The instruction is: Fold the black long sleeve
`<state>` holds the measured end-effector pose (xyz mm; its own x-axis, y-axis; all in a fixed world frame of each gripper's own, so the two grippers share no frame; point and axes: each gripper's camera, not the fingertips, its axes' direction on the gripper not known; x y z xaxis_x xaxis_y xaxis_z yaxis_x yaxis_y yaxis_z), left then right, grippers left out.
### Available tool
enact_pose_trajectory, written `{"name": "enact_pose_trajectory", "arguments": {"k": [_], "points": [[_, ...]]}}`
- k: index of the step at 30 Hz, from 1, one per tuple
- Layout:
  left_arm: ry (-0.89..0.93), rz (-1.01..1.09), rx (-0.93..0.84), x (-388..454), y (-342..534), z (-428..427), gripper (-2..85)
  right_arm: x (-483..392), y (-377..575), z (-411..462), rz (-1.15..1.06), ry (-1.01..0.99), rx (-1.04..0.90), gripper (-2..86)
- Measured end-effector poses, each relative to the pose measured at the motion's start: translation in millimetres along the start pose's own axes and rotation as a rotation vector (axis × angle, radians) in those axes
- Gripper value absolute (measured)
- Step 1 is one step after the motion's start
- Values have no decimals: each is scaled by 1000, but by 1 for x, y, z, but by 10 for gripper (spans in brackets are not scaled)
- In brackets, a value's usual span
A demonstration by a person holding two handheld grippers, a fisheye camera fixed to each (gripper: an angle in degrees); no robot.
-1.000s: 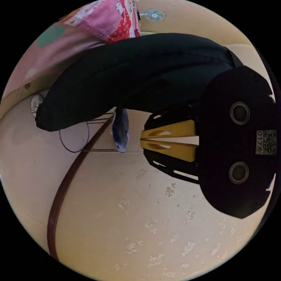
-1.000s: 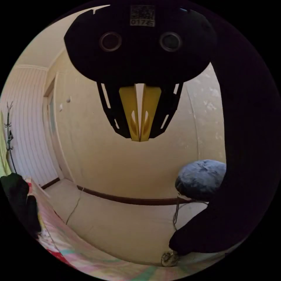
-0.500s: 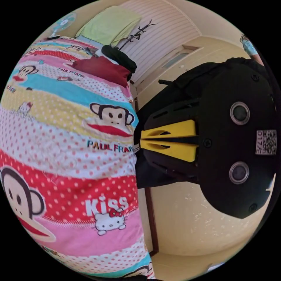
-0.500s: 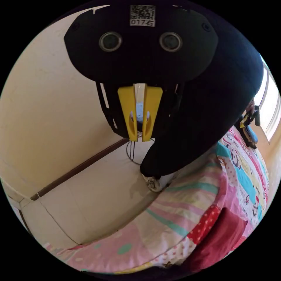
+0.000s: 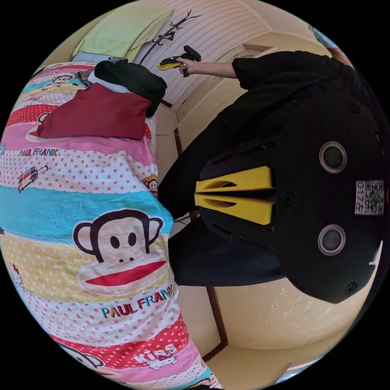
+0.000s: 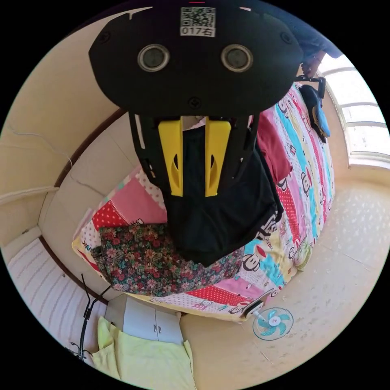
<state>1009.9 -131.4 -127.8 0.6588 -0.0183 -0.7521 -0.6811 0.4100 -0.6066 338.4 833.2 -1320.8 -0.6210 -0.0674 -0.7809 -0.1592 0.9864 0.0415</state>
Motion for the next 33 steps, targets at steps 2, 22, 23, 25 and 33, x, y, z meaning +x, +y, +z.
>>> {"name": "enact_pose_trajectory", "arguments": {"k": [2, 22, 23, 25, 33], "points": [[32, -30, 31, -12, 1, 7, -5, 12, 5, 37, 26, -13, -119, 68], [166, 155, 179, 24, -115, 81, 50, -163, 244, 19, -579, -525, -378, 73], [150, 171, 172, 28, -120, 84, 51, -164, 226, 1, -591, -439, -294, 83], [88, 228, 137, 44, -142, 99, 52, -164, 195, -20, -572, -277, -154, 97], [90, 339, 51, 91, -220, 159, 51, -159, 114, 73, -455, 16, -223, 41]]}}
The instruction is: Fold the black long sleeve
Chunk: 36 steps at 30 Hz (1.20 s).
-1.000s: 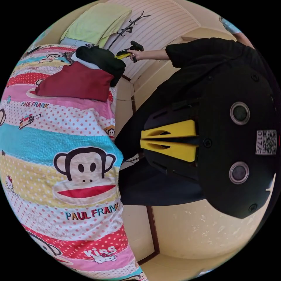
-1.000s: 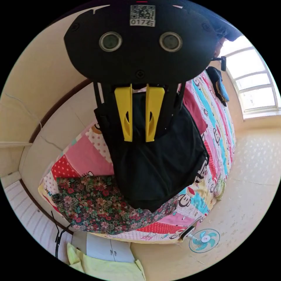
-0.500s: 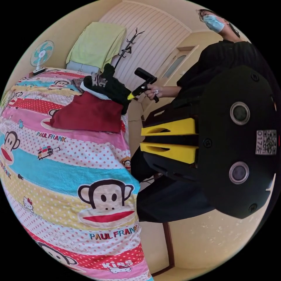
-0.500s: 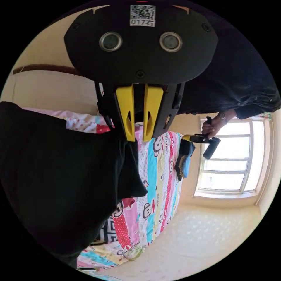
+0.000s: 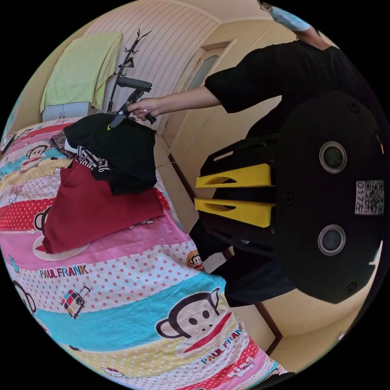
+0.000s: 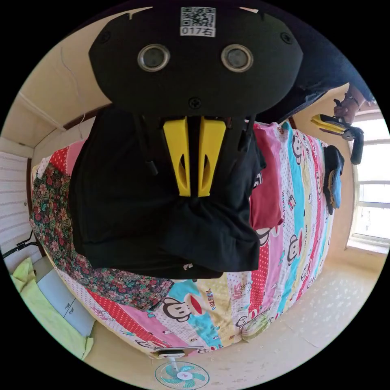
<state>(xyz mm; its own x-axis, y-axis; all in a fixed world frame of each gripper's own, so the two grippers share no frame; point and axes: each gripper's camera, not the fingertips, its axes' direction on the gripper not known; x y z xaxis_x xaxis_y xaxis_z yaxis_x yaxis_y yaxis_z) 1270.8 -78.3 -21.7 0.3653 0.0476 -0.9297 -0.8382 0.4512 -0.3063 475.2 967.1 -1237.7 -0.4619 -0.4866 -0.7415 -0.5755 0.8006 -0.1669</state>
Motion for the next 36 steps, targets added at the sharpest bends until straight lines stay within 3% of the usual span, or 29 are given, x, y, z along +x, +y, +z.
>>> {"name": "enact_pose_trajectory", "arguments": {"k": [4, 8, 14, 19, 22, 26, 29, 31, 33, 36], "points": [[-17, 48, 72, 8, -35, 17, 56, -6, 62, -58, 64, -121, 218, 28], [-4, 58, 144, 3, -75, 33, 69, -12, 174, -82, 264, -72, 319, 25], [19, 83, 228, 3, -166, 69, 83, -28, 248, -2, 371, 151, -45, 25], [94, 51, 265, -4, -248, 108, 92, -38, 260, 10, 375, 70, -69, 24], [140, 1, 190, -9, -283, 142, 87, -44, 256, 12, 358, 84, -68, 24], [183, -51, 141, -10, -290, 166, 31, -46, 250, 13, 328, 76, -65, 21], [371, 11, 203, -11, -272, 156, 17, -42, 250, 5, 289, 132, -44, 19], [596, 141, 269, -7, -249, 132, 11, -34, 250, -7, 297, 186, -13, 24], [663, 220, 315, 0, -233, 108, 7, -23, 250, -21, 305, 203, 40, 30], [594, 398, 310, 35, -208, 70, 0, -4, 241, -41, 316, 195, 117, 36]]}}
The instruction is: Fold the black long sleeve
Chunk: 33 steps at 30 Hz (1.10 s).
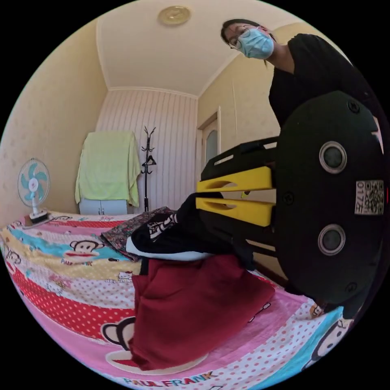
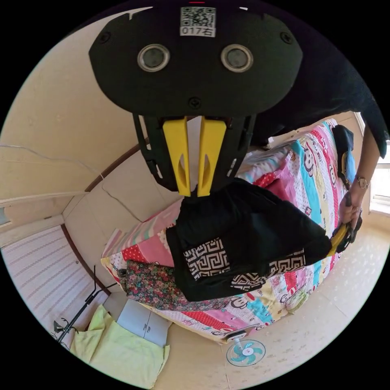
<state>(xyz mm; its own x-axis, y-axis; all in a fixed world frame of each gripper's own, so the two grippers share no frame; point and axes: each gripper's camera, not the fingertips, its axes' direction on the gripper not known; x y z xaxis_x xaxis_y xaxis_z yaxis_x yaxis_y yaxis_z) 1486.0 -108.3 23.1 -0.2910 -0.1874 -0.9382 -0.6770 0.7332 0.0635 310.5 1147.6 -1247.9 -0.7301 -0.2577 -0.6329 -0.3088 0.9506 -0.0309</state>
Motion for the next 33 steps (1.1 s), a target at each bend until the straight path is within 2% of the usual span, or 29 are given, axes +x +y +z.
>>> {"name": "enact_pose_trajectory", "arguments": {"k": [3, 6, 8, 11, 14, 16, 18, 21, 23, 27, 33], "points": [[-80, 204, -149, 67, 9, 16, -3, 5, -18, -9, -10, -43, 59, 37], [-16, 369, -202, 125, 30, 27, -5, -1, -27, -27, -43, -152, 153, 36], [44, 474, -215, 160, 47, 28, -5, -3, -27, -45, -71, -297, 240, 36], [186, 669, -240, 222, 77, 24, -5, 1, -21, -68, -151, -556, 339, 37], [460, 859, -212, 280, 107, 3, -4, 8, -12, -86, -225, -753, 433, 40], [674, 978, -148, 318, 126, -24, -4, 8, -8, -95, -275, -846, 474, 43], [774, 1036, -126, 341, 136, -42, -3, 1, -9, -101, -331, -892, 498, 46], [757, 1085, -169, 374, 151, -61, -4, -28, -16, -108, -445, -907, 494, 59], [733, 1072, -230, 395, 162, -63, -4, -59, -25, -114, -564, -984, 456, 72], [771, 1168, -420, 455, 215, -52, -4, -108, -27, -130, -743, -1112, 444, 83], [678, 1239, -614, 522, 284, -28, -4, -173, -25, -137, -987, -1282, 355, 107]]}}
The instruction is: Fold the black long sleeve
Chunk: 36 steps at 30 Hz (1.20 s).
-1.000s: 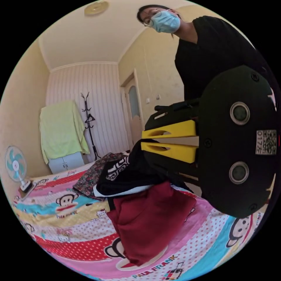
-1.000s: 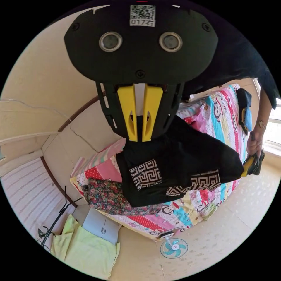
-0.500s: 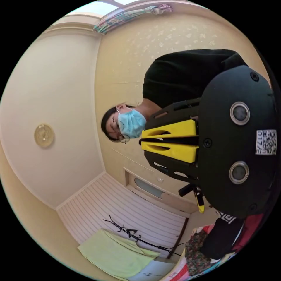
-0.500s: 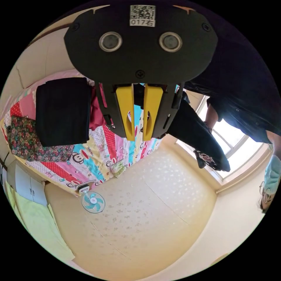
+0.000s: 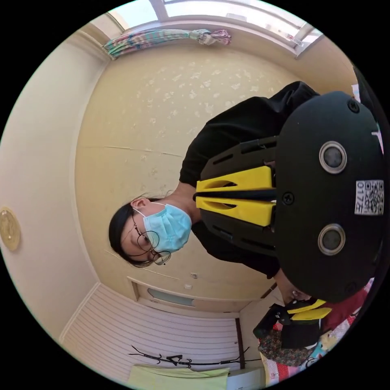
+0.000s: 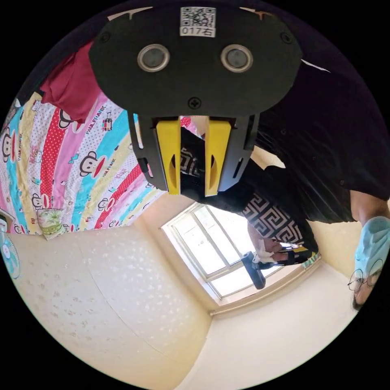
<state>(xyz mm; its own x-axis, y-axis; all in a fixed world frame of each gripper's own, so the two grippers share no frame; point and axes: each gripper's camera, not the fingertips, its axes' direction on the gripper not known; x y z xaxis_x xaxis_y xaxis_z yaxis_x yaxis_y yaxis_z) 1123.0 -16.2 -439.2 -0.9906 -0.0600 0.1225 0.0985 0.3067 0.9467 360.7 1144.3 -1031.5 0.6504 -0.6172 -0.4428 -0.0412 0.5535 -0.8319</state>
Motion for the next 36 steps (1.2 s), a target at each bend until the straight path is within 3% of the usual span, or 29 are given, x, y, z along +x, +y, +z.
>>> {"name": "enact_pose_trajectory", "arguments": {"k": [6, 9, 11, 16, 18, 23, 29, 34, 36], "points": [[-99, -124, 38, 9, -20, 37, -5, 39, 21, 77, -1, -421, -355, 174], [-120, -149, 76, 7, -27, 54, -5, 57, 58, 127, 83, -797, -564, 172], [-122, -162, 104, 4, -33, 63, -5, 65, 93, 159, 179, -1118, -669, 155], [-223, -195, 127, 19, -59, 80, -4, 71, 108, 157, 170, -1299, -671, 41], [-277, -200, 137, 30, -68, 83, -3, 84, 95, 135, 152, -1285, -567, 27], [-495, -215, 179, 73, -84, 84, -3, 120, 31, 33, 48, -981, -194, 10], [-963, -331, 334, 134, -90, 58, -4, 99, -31, -76, -63, -676, 288, 5], [-1452, -475, 189, 164, -111, 75, -2, 41, -67, -103, -158, -459, 370, 4], [-1545, -475, 199, 170, -114, 86, -1, 22, -72, -104, -186, -380, 382, 4]]}}
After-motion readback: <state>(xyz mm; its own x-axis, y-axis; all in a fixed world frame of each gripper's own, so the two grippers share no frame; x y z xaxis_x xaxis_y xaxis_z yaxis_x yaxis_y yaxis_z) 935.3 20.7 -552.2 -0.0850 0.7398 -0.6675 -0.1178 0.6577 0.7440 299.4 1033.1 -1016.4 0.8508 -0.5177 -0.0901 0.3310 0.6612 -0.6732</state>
